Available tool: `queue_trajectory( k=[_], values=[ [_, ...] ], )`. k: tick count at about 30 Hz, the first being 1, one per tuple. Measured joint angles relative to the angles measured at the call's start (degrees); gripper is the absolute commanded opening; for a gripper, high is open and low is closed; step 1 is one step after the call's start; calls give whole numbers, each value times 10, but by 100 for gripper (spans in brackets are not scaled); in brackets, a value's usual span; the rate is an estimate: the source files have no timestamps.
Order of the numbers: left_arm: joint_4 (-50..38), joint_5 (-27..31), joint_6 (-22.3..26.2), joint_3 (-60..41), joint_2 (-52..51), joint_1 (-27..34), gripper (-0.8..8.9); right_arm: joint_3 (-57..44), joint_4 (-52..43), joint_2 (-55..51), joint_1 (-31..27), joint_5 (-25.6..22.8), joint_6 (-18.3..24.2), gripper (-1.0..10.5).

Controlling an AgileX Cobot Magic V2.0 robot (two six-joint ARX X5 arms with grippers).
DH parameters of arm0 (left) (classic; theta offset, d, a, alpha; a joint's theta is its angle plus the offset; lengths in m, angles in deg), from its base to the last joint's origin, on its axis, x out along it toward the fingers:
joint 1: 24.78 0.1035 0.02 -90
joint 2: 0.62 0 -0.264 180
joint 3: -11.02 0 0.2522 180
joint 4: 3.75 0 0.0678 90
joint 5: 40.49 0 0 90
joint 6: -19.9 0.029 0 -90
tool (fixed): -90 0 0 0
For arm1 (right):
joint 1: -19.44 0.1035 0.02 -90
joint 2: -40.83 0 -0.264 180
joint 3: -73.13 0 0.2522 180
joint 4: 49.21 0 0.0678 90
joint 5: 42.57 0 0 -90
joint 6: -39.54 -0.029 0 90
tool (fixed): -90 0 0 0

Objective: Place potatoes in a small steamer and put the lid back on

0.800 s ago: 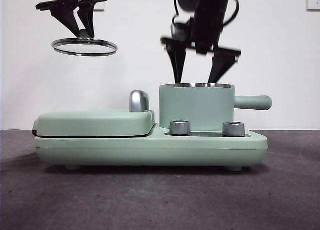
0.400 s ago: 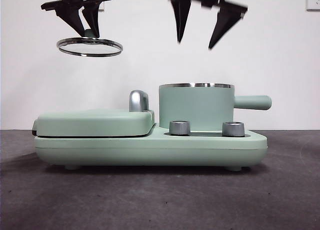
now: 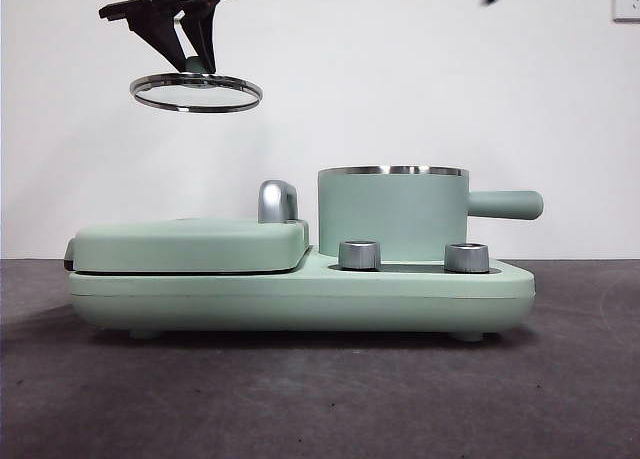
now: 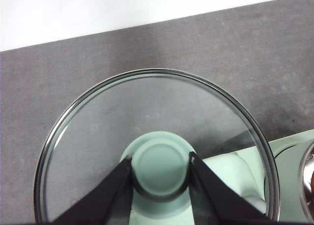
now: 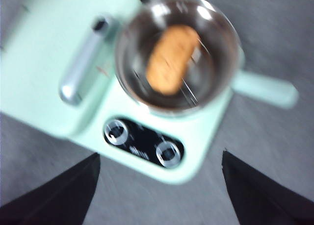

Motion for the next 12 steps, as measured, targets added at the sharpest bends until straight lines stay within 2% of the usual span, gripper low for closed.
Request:
queue_trajectory(
  k=[7, 12],
  values=[
    [0, 0, 0, 0, 0, -7, 14, -188, 0, -212, 13, -50, 3, 396],
    [0, 0, 0, 0, 0, -23, 14, -315, -4, -323, 23, -49, 1, 396]
  ],
)
